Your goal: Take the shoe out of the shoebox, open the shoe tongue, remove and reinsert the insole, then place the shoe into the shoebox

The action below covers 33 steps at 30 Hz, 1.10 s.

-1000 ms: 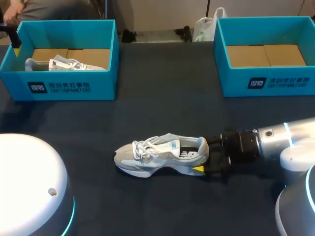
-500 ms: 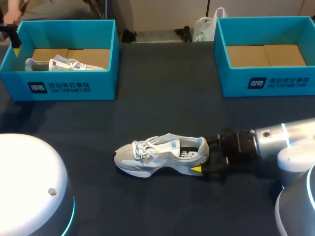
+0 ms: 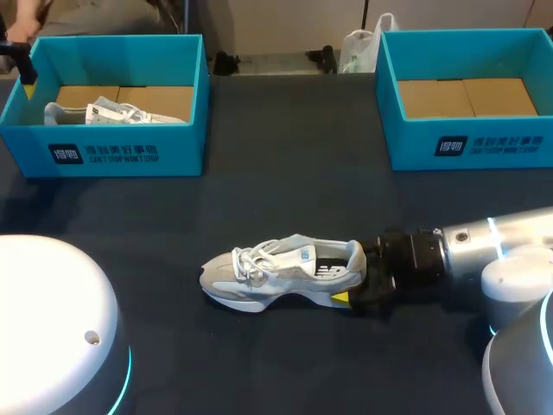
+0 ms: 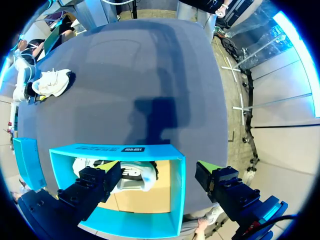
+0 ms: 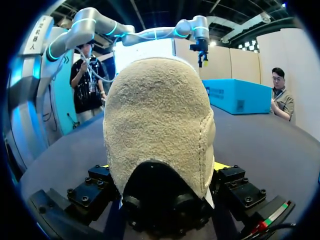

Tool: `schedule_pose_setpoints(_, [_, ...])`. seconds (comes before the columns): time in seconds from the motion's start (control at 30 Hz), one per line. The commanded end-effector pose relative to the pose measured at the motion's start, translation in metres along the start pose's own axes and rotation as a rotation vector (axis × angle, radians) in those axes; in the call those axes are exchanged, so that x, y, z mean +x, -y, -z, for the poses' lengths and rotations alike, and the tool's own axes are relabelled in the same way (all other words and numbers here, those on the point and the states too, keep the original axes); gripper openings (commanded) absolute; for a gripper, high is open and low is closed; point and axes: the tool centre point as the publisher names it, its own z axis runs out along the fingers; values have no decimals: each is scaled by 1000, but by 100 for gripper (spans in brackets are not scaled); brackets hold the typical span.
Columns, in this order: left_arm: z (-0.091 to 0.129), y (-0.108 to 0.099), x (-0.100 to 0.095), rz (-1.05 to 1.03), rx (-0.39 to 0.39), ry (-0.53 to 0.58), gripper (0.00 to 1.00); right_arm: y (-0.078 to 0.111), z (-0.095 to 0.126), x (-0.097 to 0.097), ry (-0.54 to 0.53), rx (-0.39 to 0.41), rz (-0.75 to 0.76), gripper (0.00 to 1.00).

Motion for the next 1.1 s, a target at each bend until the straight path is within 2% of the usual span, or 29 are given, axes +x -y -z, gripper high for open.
schedule_pose_setpoints(0.03, [0, 1, 0, 0, -2, -2, 100, 1, -5, -1, 3, 3, -5, 0])
schedule_pose_setpoints(0.63, [0, 1, 0, 0, -2, -2, 100, 1, -5, 2, 6, -2, -7, 0])
schedule_pose_setpoints(0.73, [12, 20, -15, 167, -3, 62, 100, 1, -5, 2, 6, -2, -7, 0])
schedule_pose_setpoints(0.8, [16, 30, -23, 268, 25, 88, 100, 1, -5, 2, 6, -2, -7, 0])
schedule_pose_setpoints(0.83, [19, 41, -35, 463, 77, 112, 100, 1, -5, 2, 6, -2, -7, 0])
schedule_pose_setpoints(0.9, [19, 57, -53, 715, 139, 90, 100, 1, -5, 2, 6, -2, -7, 0])
schedule_pose_setpoints(0.97, [15, 66, -67, 865, 176, 36, 100, 1, -5, 2, 6, -2, -7, 0])
schedule_pose_setpoints(1.0, [13, 72, -76, 964, 145, 18, 100, 1, -5, 2, 6, -2, -7, 0])
schedule_pose_setpoints(1.03, [15, 76, -81, 943, 88, 7, 100, 1, -5, 2, 6, -2, -7, 0])
schedule_pose_setpoints(1.1, [15, 76, -81, 943, 88, 7, 100, 1, -5, 2, 6, -2, -7, 0])
